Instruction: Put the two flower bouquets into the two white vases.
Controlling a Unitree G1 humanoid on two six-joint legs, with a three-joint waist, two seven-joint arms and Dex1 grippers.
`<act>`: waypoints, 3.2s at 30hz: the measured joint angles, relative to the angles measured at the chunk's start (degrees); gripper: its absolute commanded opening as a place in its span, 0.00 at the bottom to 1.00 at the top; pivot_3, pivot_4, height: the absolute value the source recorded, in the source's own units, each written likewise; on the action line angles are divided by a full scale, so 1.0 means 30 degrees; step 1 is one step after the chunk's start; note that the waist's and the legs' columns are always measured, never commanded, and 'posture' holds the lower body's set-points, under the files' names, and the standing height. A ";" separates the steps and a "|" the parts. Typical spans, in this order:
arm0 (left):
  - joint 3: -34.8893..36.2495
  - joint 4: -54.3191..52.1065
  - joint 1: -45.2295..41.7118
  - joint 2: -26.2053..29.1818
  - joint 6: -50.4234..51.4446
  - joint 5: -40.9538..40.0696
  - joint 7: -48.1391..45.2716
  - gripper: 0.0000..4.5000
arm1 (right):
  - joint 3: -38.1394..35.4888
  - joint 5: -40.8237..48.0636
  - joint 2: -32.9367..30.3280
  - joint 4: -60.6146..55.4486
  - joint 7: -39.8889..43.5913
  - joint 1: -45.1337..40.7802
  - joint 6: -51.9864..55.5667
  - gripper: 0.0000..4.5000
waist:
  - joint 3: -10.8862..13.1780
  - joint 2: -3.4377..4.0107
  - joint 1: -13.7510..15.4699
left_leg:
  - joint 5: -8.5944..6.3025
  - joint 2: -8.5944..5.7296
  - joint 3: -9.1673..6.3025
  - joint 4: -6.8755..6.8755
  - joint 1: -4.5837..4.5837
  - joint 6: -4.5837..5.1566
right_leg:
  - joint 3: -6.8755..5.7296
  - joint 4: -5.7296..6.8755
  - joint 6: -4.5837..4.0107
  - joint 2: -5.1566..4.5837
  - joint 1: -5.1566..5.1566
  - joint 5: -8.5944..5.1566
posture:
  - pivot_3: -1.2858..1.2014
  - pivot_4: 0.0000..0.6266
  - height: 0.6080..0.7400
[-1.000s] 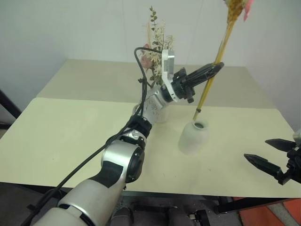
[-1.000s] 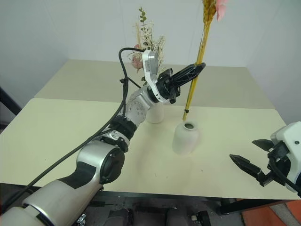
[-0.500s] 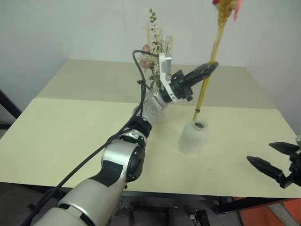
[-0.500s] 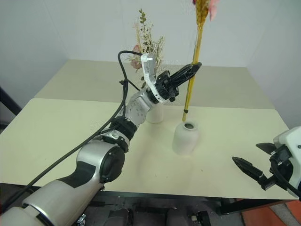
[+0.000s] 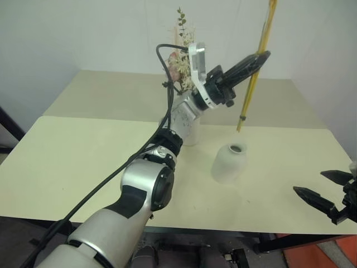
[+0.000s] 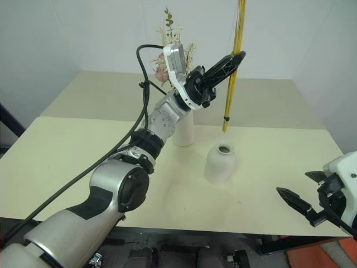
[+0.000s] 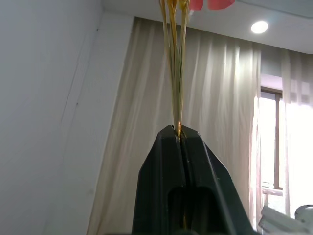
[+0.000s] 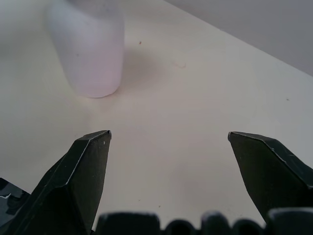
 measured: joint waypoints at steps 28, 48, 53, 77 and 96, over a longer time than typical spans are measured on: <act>-0.0948 0.1470 0.0662 -0.0076 0.1173 0.1805 0.1728 0.01 | 0.0068 0.0001 0.0182 -0.0206 -0.0718 0.0365 0.0001 1.00 | 0.0000 0.0000 0.0004 | 0.0000 -0.0005 -0.0001 -0.0001 0.0000 0.0000 | 0.0002 0.0000 0.0012 -0.0001 0.0000 0.0007 | 0.52 0.24 1.00; -0.2186 0.1323 0.1421 -0.0078 -0.0047 0.3002 0.0003 0.63 | 0.0143 -0.0080 0.0057 0.0097 -0.0684 0.0209 -0.0073 1.00 | 0.0000 0.0000 0.0021 | 0.0000 -0.0005 -0.0002 0.0000 -0.0005 0.0000 | 0.0002 -0.0001 0.0012 -0.0001 0.0000 0.0007 | 0.52 0.24 1.00; -0.3612 0.0222 0.2023 0.0042 -0.0116 0.3904 -0.1253 0.91 | 0.0567 -0.0246 -0.0209 0.0719 -0.0677 -0.0014 -0.0370 1.00 | -0.0003 0.0004 -0.0004 | 0.0000 -0.0004 -0.0002 0.0000 0.0001 0.0000 | 0.0006 0.0000 0.0006 -0.0001 0.0007 0.0004 | 0.52 0.24 1.00; -0.2059 -1.9487 1.3593 1.3780 0.7596 0.3100 -0.0040 0.91 | 0.4016 -0.3376 -0.3669 0.6740 0.2323 -0.2641 -0.3406 1.00 | -0.0025 0.0052 -0.0484 | 0.0005 0.0036 0.0006 -0.0021 0.0057 0.0000 | 0.0003 0.0080 0.0002 0.0009 0.0008 0.0012 | 0.52 0.24 1.00; 0.3224 -2.5297 1.9827 2.0349 0.9044 0.1265 0.2531 0.91 | 0.3768 -0.4541 -0.5189 1.0388 0.6779 -0.4415 -0.5315 1.00 | -0.0024 0.0046 -0.0468 | 0.0003 0.0092 0.0064 -0.0033 0.0069 -0.0002 | -0.0015 0.0061 -0.0145 0.0016 0.0002 -0.0061 | 0.52 0.24 1.00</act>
